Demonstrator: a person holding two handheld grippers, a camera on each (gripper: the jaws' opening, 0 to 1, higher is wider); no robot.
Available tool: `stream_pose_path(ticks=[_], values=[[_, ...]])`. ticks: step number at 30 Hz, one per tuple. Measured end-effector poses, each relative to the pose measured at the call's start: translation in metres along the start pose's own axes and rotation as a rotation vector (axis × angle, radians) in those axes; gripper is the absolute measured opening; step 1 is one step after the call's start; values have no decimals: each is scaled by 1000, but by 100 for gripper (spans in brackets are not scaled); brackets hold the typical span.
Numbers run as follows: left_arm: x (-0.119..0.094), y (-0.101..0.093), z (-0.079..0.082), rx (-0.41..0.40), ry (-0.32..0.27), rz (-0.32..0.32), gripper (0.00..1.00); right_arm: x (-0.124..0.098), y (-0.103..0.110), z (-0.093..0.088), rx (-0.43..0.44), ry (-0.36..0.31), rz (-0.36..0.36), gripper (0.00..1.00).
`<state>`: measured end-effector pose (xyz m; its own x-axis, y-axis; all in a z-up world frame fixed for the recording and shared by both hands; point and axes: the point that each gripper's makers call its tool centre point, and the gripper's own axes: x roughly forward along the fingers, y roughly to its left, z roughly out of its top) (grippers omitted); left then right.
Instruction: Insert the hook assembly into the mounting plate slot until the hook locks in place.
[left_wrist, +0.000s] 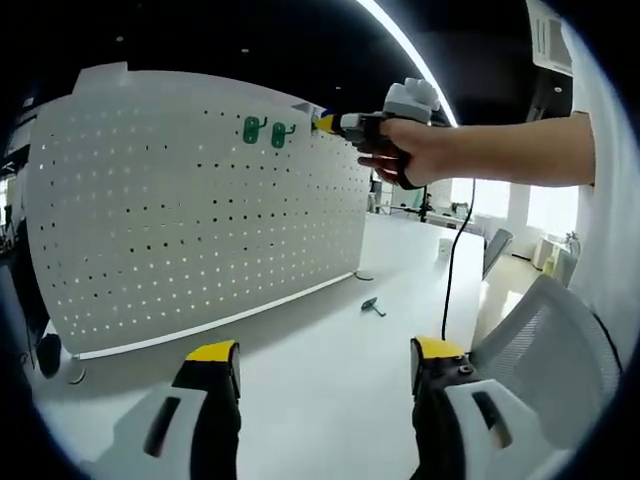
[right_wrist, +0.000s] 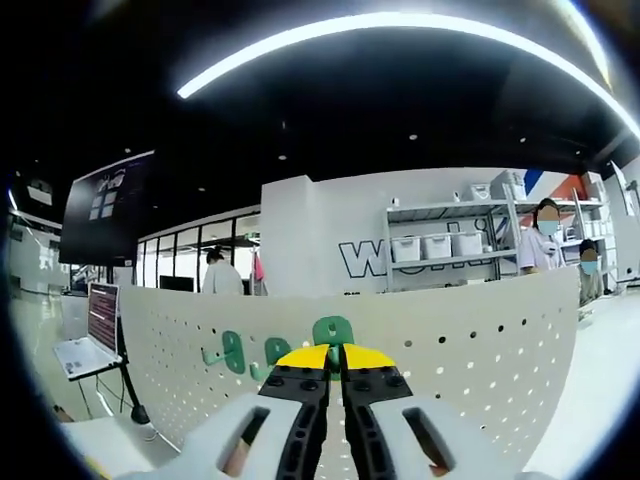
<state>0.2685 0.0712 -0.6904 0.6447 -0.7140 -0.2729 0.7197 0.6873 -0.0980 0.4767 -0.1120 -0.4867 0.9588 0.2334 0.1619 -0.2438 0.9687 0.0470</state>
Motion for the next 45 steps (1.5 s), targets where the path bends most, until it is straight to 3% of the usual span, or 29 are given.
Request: stream_pose_path(ticks=[14, 31, 40, 45], values=[[-1, 1, -5, -9, 20, 1, 71, 7, 0, 0, 31, -10, -21, 2], [-2, 6, -5, -42, 17, 14, 70, 16, -5, -20, 60, 23, -50, 2], [-2, 8, -6, -49, 19, 16, 70, 17, 0, -16, 56, -19, -64, 2], [-2, 7, -6, -50, 19, 15, 69, 21, -2, -21, 62, 4, -78, 2]])
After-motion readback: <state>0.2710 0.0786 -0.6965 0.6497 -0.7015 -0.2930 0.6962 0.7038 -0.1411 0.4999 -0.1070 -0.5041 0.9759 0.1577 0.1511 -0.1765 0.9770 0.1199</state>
